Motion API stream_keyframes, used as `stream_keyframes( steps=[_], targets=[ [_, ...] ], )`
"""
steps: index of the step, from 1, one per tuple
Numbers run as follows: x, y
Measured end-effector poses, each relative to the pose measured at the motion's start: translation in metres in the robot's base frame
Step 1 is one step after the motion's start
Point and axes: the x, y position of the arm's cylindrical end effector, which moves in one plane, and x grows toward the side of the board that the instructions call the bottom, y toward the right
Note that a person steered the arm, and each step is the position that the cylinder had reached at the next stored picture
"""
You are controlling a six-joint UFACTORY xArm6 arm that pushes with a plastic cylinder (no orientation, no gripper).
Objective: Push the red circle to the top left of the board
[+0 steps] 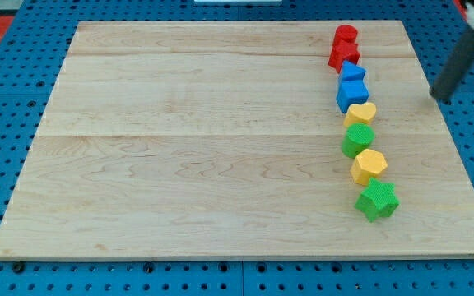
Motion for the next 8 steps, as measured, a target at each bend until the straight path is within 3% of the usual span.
stream_keyframes(
  steps=[1,2,3,4,5,6,7,8],
  targets=[
    [-0.082,-0.034],
    [-0.109,-0.058],
    [-0.086,-0.117],
    [-0.103,-0.216],
    [-0.106,-0.363],
    [-0.108,-0.448],
    [-0.107,-0.464],
    [-0.113,-0.415]
  ],
)
